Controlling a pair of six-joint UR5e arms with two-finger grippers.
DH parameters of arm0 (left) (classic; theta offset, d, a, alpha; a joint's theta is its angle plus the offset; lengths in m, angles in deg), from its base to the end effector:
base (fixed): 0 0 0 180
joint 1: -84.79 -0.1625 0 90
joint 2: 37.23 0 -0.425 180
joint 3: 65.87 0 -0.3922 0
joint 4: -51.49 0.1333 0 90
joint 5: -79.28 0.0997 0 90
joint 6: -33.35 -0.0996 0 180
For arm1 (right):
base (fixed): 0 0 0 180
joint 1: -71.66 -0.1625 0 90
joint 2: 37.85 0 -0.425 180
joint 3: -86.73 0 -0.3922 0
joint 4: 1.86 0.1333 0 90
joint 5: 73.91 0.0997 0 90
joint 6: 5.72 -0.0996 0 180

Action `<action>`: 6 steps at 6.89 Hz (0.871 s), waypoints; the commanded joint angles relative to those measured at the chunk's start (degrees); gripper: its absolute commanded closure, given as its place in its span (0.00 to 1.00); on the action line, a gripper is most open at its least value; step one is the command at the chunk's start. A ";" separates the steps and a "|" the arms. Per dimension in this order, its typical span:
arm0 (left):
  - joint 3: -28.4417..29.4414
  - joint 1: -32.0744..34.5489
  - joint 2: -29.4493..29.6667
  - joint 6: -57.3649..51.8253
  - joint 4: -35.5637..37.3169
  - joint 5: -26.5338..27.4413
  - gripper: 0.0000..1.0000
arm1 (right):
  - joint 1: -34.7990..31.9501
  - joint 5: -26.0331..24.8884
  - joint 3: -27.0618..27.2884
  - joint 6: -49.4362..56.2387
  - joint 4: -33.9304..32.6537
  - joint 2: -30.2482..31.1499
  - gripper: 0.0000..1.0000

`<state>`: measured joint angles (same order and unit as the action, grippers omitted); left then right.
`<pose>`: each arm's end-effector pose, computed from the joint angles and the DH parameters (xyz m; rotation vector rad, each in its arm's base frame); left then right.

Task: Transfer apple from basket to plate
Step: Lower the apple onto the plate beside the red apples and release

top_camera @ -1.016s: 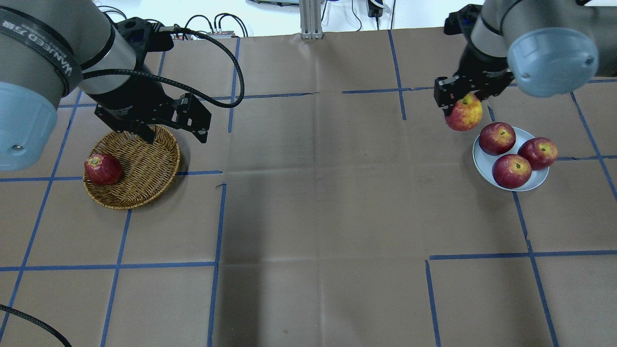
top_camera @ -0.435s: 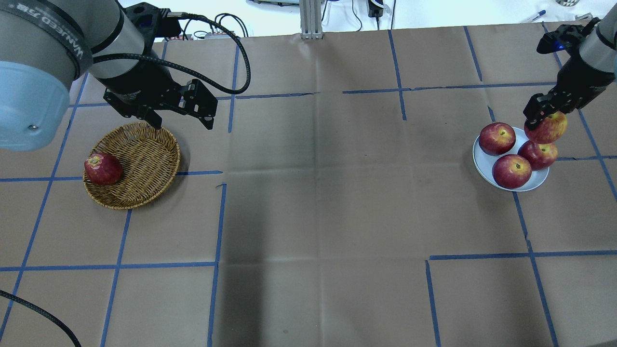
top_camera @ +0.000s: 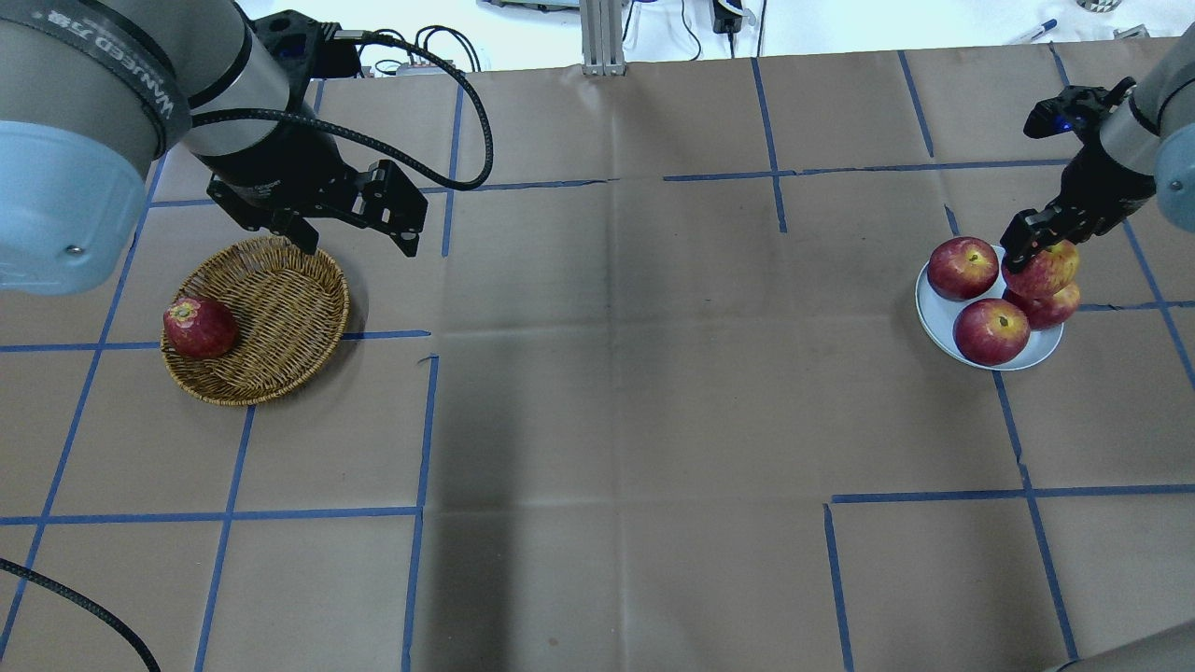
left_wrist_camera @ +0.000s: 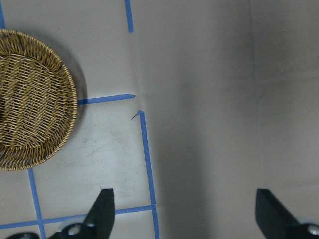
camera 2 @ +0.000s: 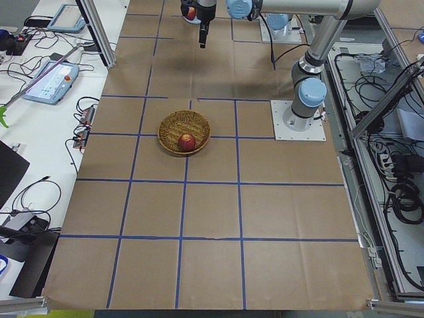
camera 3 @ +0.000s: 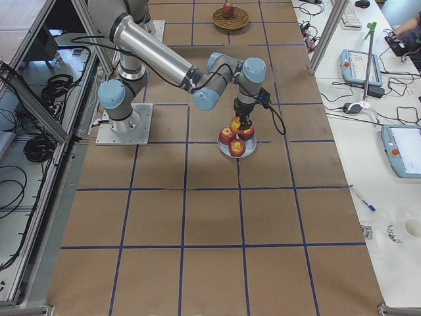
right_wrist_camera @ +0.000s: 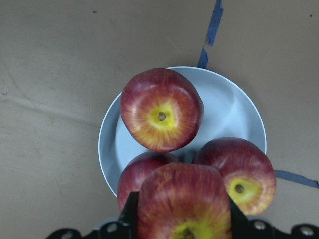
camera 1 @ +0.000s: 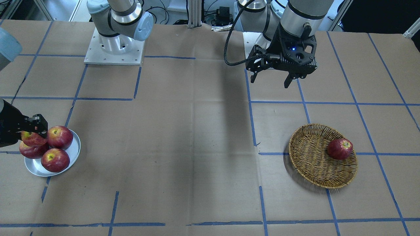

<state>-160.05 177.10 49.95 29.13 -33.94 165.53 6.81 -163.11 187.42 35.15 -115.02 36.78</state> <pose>-0.1589 -0.4703 0.4840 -0.1780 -3.0707 0.0879 -0.1159 -0.5637 0.2955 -0.4236 3.0728 0.0540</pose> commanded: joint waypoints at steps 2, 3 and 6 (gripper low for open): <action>-0.30 -0.03 -0.08 -0.09 -0.26 1.36 0.01 | 0.07 0.26 0.31 -0.08 -1.54 -1.68 0.50; -0.47 -0.03 -0.08 -0.09 0.00 2.25 0.01 | 0.07 0.26 0.31 -0.08 -1.71 -1.68 0.50; -0.91 -0.03 -0.26 -0.09 0.09 2.43 0.01 | -0.01 0.09 0.13 -0.17 -1.71 -2.20 0.00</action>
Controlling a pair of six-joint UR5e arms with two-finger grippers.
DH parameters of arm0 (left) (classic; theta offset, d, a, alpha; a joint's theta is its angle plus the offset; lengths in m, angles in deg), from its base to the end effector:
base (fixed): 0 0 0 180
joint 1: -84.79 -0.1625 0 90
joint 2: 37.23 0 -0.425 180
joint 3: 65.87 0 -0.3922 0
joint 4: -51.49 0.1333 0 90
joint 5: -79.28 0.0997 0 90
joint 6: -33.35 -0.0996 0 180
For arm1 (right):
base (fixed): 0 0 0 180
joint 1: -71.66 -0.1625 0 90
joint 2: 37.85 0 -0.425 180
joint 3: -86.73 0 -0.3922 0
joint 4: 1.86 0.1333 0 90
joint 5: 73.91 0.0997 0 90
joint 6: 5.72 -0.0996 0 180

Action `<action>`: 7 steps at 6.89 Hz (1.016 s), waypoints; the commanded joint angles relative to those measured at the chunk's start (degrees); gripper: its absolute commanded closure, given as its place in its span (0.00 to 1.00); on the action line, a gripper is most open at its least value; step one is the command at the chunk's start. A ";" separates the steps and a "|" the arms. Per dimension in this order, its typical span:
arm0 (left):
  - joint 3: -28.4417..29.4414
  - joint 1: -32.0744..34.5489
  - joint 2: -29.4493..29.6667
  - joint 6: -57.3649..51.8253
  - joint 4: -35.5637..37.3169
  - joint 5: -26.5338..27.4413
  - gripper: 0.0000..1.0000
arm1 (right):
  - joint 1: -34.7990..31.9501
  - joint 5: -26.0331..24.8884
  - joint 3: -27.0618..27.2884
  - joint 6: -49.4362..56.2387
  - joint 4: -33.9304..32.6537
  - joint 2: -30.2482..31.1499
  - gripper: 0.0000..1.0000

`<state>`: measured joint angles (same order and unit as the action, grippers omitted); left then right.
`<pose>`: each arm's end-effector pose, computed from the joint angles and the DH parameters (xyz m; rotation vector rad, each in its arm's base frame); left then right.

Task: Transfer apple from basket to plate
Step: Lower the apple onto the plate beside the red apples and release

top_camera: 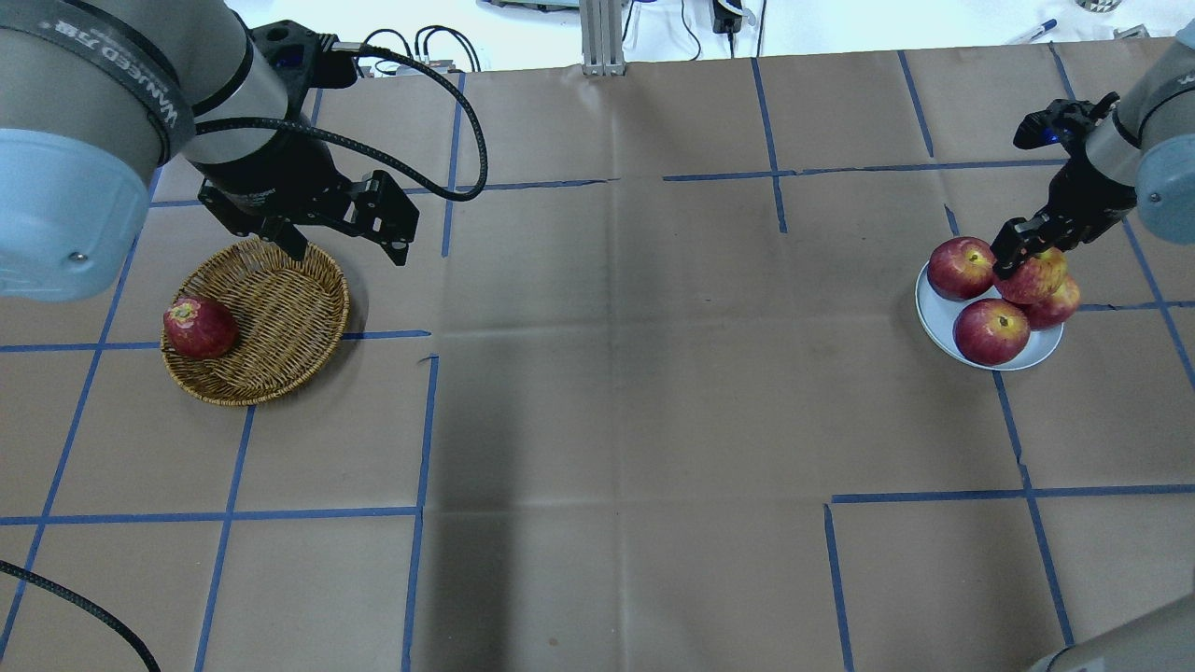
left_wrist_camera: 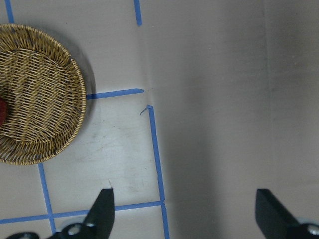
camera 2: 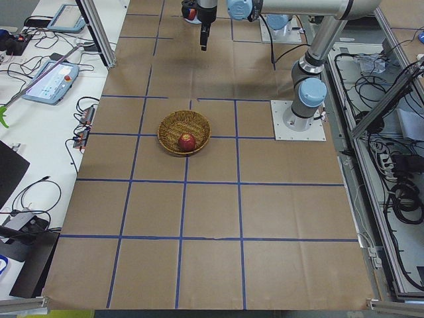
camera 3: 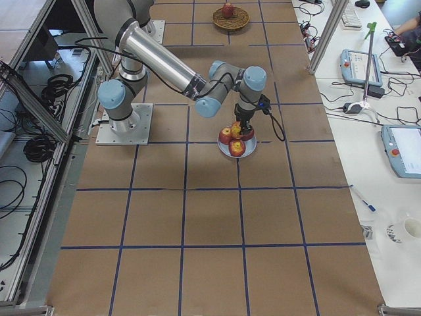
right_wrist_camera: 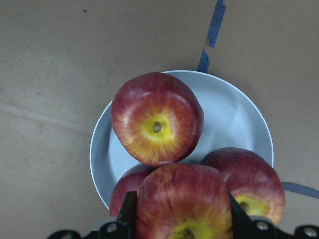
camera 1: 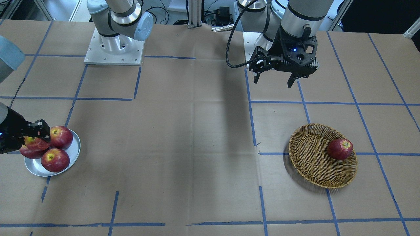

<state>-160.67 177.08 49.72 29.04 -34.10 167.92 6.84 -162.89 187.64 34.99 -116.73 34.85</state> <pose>-0.1545 -0.4678 0.4801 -0.1803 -3.1126 0.0730 -0.1185 -0.5694 0.2777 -0.4173 3.0661 0.0607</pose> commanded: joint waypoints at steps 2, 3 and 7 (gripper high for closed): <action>-0.30 0.00 0.06 0.26 0.34 -0.65 0.01 | -0.39 -0.49 -0.80 -0.45 0.08 1.03 0.00; -0.30 0.00 0.06 0.18 0.34 -0.66 0.01 | -0.74 -0.40 -1.93 -1.15 0.86 2.78 0.00; -0.30 0.00 -0.02 0.18 0.34 -0.57 0.01 | -12.14 -0.66 -2.64 -17.44 12.96 16.21 0.00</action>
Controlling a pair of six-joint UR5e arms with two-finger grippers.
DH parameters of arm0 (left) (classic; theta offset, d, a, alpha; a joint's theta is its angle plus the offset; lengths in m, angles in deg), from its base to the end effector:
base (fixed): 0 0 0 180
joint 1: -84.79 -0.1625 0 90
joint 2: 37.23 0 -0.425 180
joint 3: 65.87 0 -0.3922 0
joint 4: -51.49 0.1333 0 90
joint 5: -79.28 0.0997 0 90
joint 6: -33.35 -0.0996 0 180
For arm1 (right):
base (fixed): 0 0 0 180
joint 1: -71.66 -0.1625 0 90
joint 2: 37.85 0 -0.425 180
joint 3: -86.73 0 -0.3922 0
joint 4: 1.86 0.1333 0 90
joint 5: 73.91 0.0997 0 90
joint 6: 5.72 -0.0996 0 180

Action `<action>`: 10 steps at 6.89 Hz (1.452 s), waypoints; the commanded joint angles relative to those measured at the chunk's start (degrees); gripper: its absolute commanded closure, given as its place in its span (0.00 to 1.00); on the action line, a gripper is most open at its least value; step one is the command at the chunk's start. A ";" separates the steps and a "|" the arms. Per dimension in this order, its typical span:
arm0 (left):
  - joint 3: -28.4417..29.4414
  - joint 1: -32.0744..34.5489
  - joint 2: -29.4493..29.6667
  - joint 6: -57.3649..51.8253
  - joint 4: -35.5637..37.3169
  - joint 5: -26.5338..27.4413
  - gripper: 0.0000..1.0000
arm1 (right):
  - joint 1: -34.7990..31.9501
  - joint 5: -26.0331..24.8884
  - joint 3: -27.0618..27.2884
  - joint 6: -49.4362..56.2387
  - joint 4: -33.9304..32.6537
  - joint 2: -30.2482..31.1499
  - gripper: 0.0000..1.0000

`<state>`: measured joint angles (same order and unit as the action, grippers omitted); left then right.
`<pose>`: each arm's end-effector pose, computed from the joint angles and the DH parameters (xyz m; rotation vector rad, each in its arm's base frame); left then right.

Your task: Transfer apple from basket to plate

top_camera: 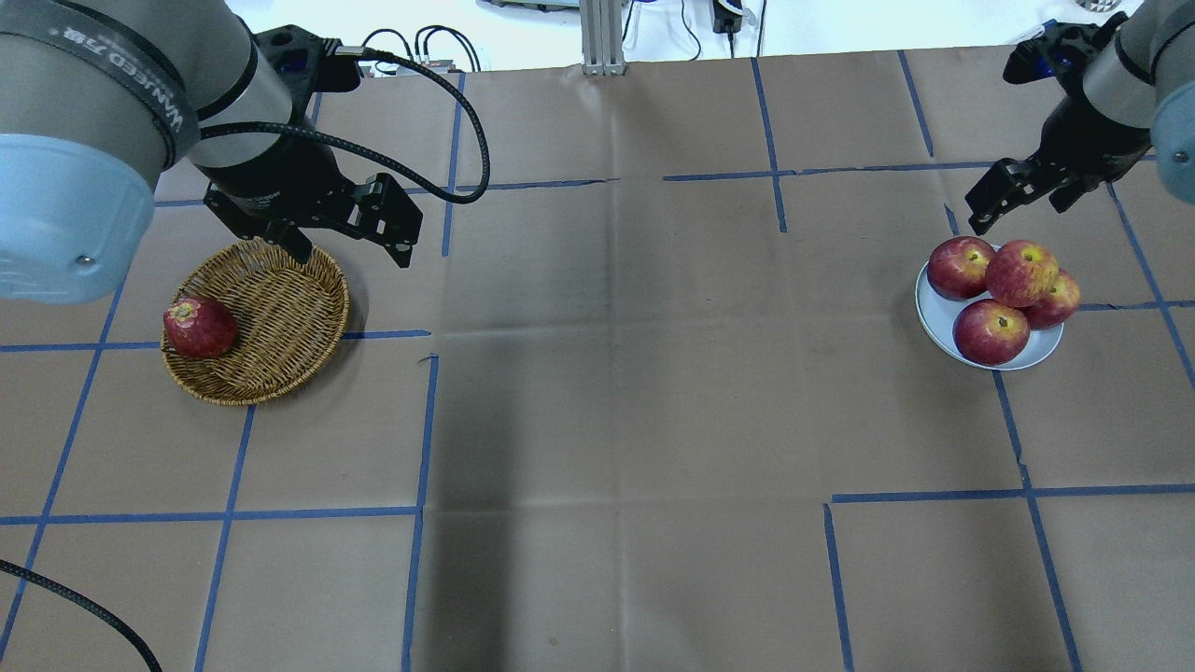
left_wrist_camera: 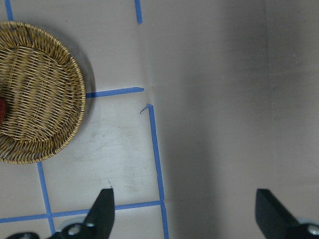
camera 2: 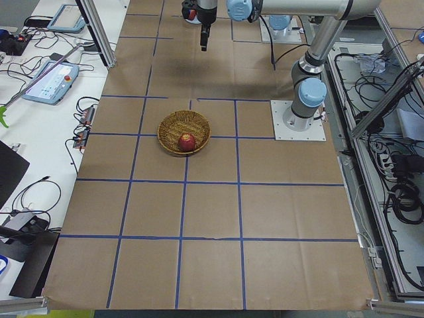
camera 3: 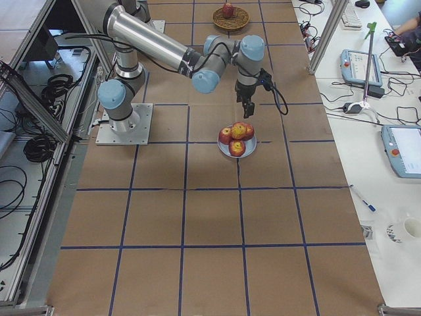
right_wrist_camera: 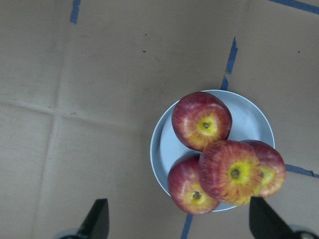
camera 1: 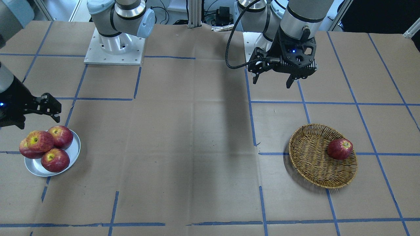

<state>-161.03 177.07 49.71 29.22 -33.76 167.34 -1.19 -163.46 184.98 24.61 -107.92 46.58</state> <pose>-0.1554 -0.4676 0.4777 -0.1750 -3.1027 0.0727 -0.0269 -0.5418 0.3962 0.3597 -3.1117 0.0610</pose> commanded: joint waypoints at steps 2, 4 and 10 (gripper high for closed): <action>0.06 0.00 -0.02 -0.09 0.00 0.01 0.01 | -12.79 -0.27 -0.07 -20.86 10.41 8.71 0.00; -0.03 0.00 -0.02 -0.09 0.00 0.01 0.01 | -17.40 -0.88 -2.43 -28.20 16.81 10.40 0.00; -0.03 0.00 -0.11 0.00 0.00 0.01 0.01 | -17.50 -0.44 -5.17 -29.36 20.28 10.14 0.00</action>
